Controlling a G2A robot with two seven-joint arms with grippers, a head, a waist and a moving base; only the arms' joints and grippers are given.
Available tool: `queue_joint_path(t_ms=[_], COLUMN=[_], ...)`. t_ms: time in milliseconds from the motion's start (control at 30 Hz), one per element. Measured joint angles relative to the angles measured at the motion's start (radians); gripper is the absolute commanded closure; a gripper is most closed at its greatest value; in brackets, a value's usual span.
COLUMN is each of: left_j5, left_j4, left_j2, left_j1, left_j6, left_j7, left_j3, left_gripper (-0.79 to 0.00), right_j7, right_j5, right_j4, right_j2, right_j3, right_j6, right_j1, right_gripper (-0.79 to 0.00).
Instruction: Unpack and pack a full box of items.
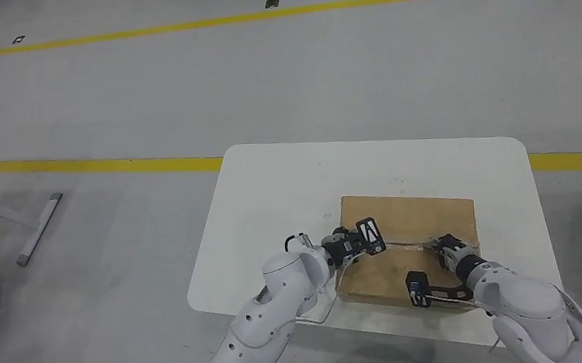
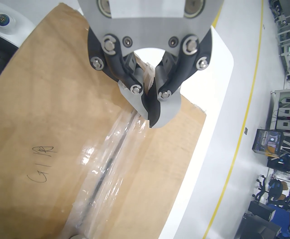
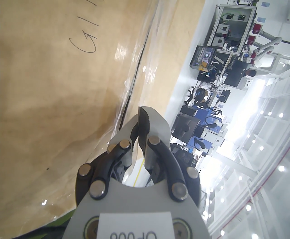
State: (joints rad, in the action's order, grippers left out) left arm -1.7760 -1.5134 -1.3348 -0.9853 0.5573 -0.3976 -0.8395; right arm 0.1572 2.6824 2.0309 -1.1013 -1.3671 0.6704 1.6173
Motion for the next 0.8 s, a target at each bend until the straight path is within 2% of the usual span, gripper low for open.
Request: queue_joint_path(t_ms=[133,200,267,300,333,367,400,800], left_j5=[-0.001,-0.001,-0.001,-0.001,0.000,0.000,0.000,0.004], left_j4=[0.004,0.007,0.009,0.010,0.010,0.011,0.011,0.018], left_j2=[-0.001,-0.001,-0.002,-0.002,-0.002,-0.003,-0.003,-0.006], left_j1=[0.001,0.002,0.003,0.003,0.003,0.003,0.003,0.004], left_j6=[0.001,0.003,0.003,0.004,0.004,0.005,0.006,0.011], left_j7=[-0.001,-0.001,-0.001,-0.002,-0.002,-0.002,-0.002,0.001], left_j3=[-0.003,-0.004,-0.006,-0.006,-0.007,-0.007,-0.007,-0.010], left_gripper=[0.000,0.000,0.000,0.000,0.000,0.000,0.000,0.000], right_j7=[0.002,0.003,0.003,0.003,0.002,0.003,0.003,0.029], right_j5=[0.003,0.005,0.007,0.008,0.008,0.007,0.006,-0.011], right_j4=[0.013,0.019,0.024,0.026,0.027,0.030,0.034,0.109], right_j2=[0.002,0.003,0.003,0.004,0.004,0.004,0.004,0.007], right_j3=[-0.013,-0.019,-0.022,-0.023,-0.024,-0.026,-0.027,-0.097], right_j6=[-0.002,-0.001,0.001,0.001,0.001,0.002,0.002,0.002], right_j1=[0.011,0.018,0.023,0.025,0.026,0.027,0.029,0.072], right_gripper=[-0.209,-0.314,-0.376,-0.517,-0.613,-0.745,-0.785,-0.785])
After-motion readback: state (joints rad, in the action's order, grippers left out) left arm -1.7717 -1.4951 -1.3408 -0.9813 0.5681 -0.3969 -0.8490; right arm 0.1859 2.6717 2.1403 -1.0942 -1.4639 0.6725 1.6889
